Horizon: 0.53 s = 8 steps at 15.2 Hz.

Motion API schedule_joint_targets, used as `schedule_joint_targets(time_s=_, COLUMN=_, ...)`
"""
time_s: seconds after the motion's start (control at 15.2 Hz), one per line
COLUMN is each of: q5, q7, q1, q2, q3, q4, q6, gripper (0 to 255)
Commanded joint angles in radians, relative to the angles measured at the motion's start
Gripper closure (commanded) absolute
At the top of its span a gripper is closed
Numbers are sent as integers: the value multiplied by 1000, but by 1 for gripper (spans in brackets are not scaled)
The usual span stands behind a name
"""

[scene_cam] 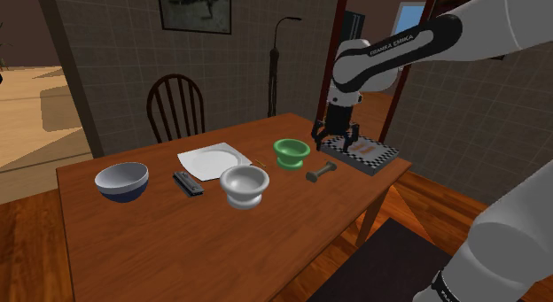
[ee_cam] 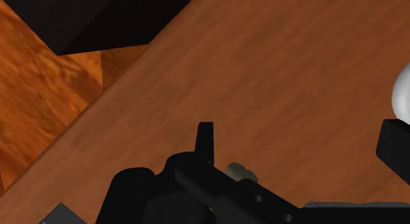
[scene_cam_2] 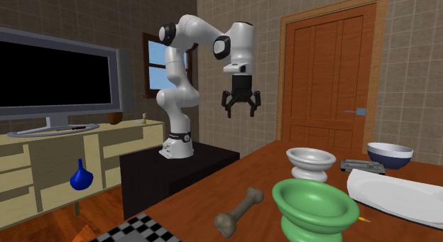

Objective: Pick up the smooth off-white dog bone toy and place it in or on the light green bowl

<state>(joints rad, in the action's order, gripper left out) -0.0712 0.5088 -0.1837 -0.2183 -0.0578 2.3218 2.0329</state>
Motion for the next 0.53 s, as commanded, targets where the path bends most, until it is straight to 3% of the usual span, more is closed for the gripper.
schedule_joint_targets(time_s=0.0, q5=1, q7=54, q1=-14, q2=63, q3=3, q4=-17, q6=54, gripper=0)
schedule_joint_targets(time_s=0.46, q5=2, q7=220, q1=-56, q2=295, q3=36, q4=-127, q6=198, gripper=0)
